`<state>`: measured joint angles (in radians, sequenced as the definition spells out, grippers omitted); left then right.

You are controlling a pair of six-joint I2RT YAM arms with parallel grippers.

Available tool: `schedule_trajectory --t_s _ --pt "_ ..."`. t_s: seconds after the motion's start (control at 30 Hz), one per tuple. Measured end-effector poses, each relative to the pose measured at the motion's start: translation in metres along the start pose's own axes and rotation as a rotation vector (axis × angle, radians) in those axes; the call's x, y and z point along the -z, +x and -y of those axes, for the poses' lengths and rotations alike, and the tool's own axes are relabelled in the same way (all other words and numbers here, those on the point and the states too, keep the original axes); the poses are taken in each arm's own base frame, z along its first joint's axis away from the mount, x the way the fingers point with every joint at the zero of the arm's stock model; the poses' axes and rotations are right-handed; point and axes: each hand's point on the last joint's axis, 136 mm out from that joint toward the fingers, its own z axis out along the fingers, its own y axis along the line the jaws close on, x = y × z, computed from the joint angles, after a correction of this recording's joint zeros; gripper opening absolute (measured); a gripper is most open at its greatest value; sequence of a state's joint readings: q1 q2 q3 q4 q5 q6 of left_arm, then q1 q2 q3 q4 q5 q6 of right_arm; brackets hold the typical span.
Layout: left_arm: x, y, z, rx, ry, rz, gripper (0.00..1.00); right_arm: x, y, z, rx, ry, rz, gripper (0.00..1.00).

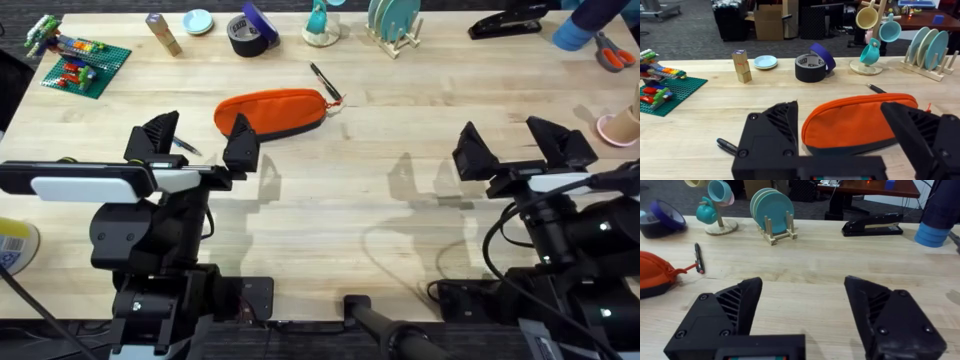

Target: Unzip the bag, pick up the pens from the table one at a time and place them inside, then zip the bag closed.

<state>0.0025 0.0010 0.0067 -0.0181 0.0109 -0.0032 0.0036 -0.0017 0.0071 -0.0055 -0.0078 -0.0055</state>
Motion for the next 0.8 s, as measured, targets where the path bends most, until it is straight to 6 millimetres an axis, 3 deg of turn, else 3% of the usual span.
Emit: schedule_trajectory --t_s 0.37,0.6,0.8 --pt "0.000 0.000 0.000 0.000 0.000 0.000 0.995 0.000 -0.001 0.000 0.002 0.000 0.005 0.996" --pt "0.000 0.000 0.000 0.000 -0.001 0.000 0.995 0.001 -0.023 -0.001 0.006 -0.006 0.095 0.996" --pt "0.000 -0.002 -0.004 0.028 -0.021 0.002 0.993 0.002 -0.028 -0.001 0.007 -0.007 0.110 0.996"
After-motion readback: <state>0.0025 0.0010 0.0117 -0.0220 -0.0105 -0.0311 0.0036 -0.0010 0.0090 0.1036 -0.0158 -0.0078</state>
